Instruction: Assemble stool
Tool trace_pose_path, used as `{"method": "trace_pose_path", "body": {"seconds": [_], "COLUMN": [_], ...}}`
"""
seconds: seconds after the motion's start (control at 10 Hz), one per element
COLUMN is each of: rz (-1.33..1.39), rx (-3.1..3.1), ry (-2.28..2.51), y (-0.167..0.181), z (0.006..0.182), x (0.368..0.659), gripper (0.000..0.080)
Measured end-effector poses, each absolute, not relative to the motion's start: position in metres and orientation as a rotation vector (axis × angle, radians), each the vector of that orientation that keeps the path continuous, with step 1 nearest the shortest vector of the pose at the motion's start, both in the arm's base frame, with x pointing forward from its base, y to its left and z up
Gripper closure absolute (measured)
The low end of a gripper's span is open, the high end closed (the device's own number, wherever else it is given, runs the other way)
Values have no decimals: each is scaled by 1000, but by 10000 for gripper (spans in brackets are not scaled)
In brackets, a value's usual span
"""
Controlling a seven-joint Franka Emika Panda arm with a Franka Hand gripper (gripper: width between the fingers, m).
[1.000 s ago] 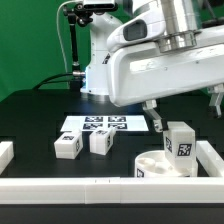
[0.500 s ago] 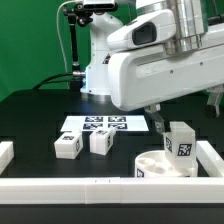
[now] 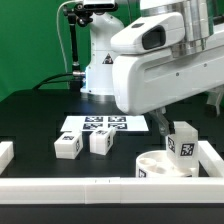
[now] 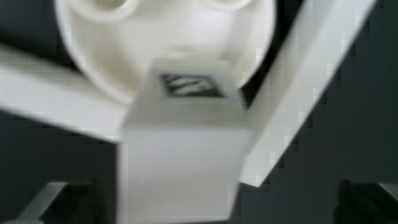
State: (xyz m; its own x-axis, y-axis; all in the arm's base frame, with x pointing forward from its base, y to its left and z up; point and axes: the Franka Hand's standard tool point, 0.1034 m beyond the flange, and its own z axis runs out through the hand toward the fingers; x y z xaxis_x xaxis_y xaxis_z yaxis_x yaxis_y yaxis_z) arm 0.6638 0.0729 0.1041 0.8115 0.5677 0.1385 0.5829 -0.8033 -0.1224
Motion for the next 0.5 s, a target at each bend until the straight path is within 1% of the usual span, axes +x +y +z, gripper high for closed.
{"method": "trace_pose_path", "body": {"seconds": [0.3,0.5], "rz": [-218,-222], "rx": [-2693,-2620], "ry": [-1388,-1541], "y": [72,68], "z": [107,107], "x": [671,671], "gripper": [150,150]}}
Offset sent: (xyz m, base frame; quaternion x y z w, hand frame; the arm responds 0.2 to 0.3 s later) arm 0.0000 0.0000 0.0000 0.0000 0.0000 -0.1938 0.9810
